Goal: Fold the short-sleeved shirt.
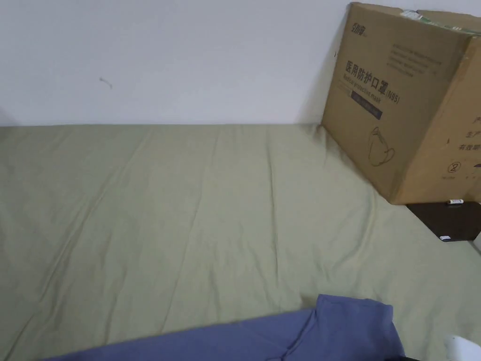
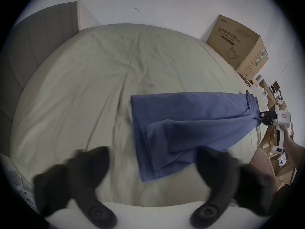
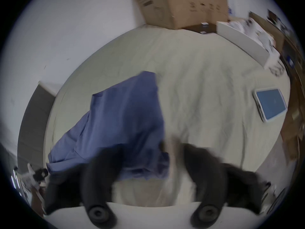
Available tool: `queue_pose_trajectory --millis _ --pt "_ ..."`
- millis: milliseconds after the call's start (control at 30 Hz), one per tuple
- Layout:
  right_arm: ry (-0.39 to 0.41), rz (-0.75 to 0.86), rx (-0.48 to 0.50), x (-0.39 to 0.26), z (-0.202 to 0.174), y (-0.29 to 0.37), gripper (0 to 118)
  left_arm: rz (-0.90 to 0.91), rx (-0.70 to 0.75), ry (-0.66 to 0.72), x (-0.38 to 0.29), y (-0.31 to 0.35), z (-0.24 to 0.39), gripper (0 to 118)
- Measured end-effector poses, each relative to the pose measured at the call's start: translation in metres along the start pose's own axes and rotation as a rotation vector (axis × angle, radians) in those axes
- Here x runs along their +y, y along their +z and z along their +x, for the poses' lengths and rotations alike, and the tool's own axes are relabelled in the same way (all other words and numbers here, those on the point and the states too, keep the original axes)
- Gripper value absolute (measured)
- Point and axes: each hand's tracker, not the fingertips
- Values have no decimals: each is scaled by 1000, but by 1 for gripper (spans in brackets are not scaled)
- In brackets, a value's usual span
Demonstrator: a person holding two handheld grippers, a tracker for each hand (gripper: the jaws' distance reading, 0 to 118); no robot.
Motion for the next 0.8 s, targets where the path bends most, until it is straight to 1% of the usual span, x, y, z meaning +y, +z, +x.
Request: queue_pose_trajectory --millis 33,67,100,200,233,267,300,333,367,400,433,467,500,567,600,667,700,733,800 --pt "-7 2 -15 2 2 3 113 25 11 7 0 6 0 118" --pt "-13 26 -14 4 2 8 113 71 22 15 3 16 0 117" --pt "-13 97 -11 7 0 19 113 109 17 31 8 25 0 117" --pt "51 264 14 19 -22 53 113 221 -18 76 24 58 10 117" --pt "69 273 16 25 -34 68 112 284 -18 85 29 71 17 113" --pt "110 255 53 28 -52 88 106 362 -8 109 35 87 28 105" --pt "137 348 91 23 -68 107 85 417 -40 116 40 102 38 82" --pt "161 494 129 15 -83 129 57 489 -63 106 42 115 49 56" --pt "205 654 187 5 -102 153 57 597 -39 73 40 129 65 56" --pt "256 756 223 -4 -120 172 47 697 15 28 38 140 83 47" --pt "288 843 235 -12 -135 185 29 764 75 -15 36 146 97 31" --pt "307 919 220 -20 -149 194 12 845 125 -50 33 154 113 8" --pt "313 967 231 -28 -160 200 11 926 158 -59 26 160 124 2" --pt "310 1004 289 -42 -177 204 10 1023 119 -54 18 168 140 0" --pt "336 1019 295 -48 -184 205 8 1044 125 -66 15 170 147 0" --pt "442 1052 227 -56 -194 203 5 1038 141 -94 9 168 153 0" --pt "481 1068 195 -61 -198 203 3 1031 135 -114 8 167 155 0" --pt "500 1068 192 -64 -200 203 3 1028 136 -121 6 167 156 0" --pt "501 1059 214 -66 -201 203 2 1030 139 -130 2 167 160 0"
